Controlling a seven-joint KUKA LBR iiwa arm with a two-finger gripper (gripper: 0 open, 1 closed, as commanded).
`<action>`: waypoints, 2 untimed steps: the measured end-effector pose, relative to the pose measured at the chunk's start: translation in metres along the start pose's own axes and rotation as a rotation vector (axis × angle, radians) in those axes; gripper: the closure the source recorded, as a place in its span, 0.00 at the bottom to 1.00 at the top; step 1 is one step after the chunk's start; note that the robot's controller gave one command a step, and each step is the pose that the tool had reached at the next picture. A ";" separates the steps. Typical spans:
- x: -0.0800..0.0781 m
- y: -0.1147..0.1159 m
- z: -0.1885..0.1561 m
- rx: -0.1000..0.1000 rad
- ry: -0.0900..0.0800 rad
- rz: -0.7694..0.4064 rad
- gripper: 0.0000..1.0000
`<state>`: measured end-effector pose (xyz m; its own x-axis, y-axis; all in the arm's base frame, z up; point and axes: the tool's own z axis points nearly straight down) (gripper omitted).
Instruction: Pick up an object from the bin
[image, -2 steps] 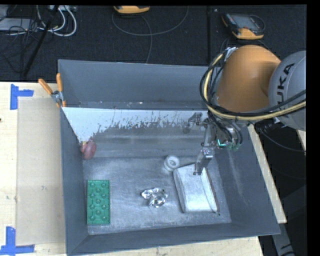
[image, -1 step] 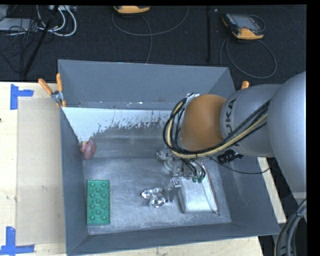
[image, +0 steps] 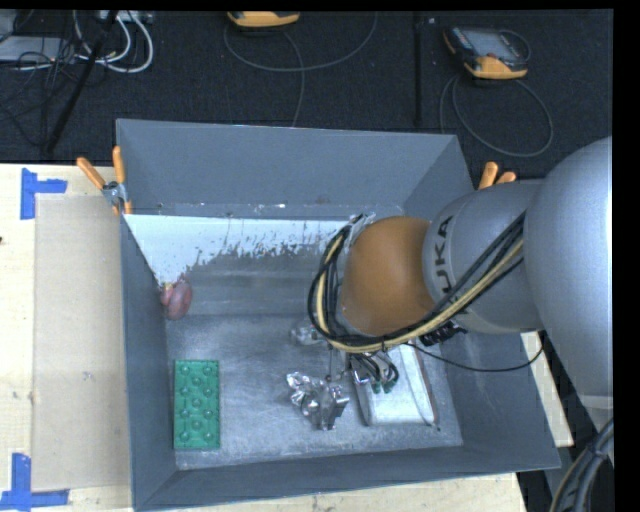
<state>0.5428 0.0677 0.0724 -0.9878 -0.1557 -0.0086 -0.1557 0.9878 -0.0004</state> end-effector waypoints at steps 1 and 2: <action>-0.004 0.000 -0.004 -0.001 -0.011 0.001 1.00; -0.005 -0.001 -0.205 0.000 -0.001 0.023 1.00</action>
Offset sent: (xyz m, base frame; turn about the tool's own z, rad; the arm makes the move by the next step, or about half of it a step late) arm 0.0000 0.0000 0.0000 0.0000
